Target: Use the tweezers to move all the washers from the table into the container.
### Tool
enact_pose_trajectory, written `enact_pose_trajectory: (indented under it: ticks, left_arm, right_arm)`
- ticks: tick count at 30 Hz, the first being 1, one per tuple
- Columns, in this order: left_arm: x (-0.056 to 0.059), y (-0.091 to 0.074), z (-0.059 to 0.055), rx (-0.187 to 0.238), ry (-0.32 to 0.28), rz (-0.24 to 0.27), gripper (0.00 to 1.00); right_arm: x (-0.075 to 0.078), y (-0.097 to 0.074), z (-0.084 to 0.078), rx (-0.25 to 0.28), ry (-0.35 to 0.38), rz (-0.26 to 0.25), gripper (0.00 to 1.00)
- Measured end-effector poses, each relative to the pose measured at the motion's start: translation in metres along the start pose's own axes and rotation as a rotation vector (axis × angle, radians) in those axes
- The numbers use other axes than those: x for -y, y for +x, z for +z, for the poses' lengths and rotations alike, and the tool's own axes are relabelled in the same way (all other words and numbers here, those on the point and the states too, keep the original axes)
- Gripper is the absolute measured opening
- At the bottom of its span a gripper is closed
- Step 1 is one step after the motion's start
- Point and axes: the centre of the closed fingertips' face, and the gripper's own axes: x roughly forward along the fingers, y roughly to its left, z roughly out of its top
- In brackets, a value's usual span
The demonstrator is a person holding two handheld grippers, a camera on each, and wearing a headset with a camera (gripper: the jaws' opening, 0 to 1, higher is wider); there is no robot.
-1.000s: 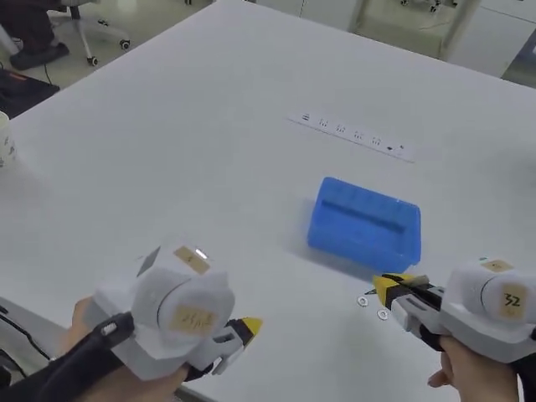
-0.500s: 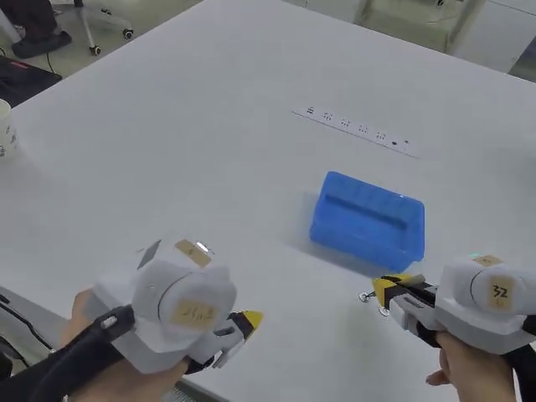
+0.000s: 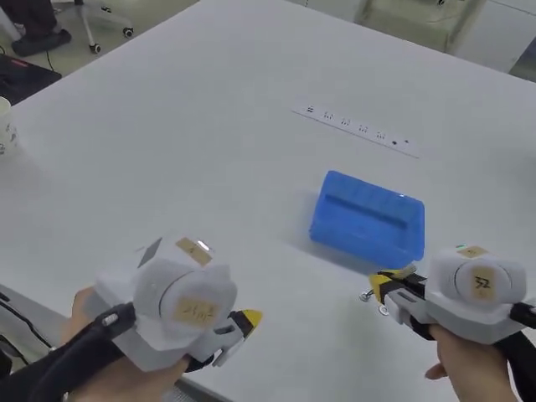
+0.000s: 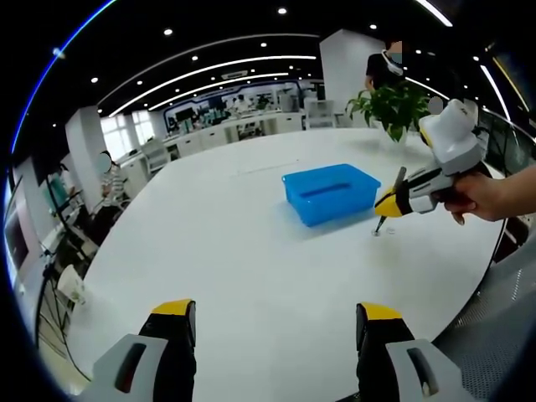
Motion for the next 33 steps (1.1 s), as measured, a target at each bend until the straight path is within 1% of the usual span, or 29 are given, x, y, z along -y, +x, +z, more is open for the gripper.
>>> enact_pose_trajectory:
  ticks: [5, 9, 12, 14, 25, 31, 33]
  left_arm:
    - [0.000, 0.000, 0.000, -0.001, 0.002, 0.001, 0.79]
    - [-0.001, 0.000, 0.000, -0.001, 0.000, 0.003, 0.79]
    - [-0.002, 0.000, 0.000, 0.000, -0.001, 0.006, 0.79]
    - [-0.002, 0.000, 0.001, 0.002, -0.003, 0.004, 0.79]
    - [0.000, -0.001, 0.002, 0.008, 0.003, 0.003, 0.79]
    - [0.000, -0.002, 0.002, 0.011, 0.003, 0.002, 0.79]
    - [0.000, -0.002, 0.003, 0.013, 0.001, 0.001, 0.79]
  right_arm:
    - [0.000, 0.000, -0.001, -0.012, 0.002, 0.007, 0.02]
    - [0.002, 0.000, 0.000, -0.017, 0.043, 0.008, 0.02]
    - [0.004, -0.003, 0.002, -0.007, 0.075, 0.010, 0.02]
    - [0.005, -0.004, 0.004, -0.001, 0.078, 0.011, 0.02]
    - [0.004, -0.016, 0.022, 0.016, 0.023, 0.029, 0.02]
    - [0.007, -0.022, 0.032, 0.031, 0.008, 0.022, 0.02]
    - [0.010, -0.023, 0.035, 0.037, -0.010, 0.016, 0.02]
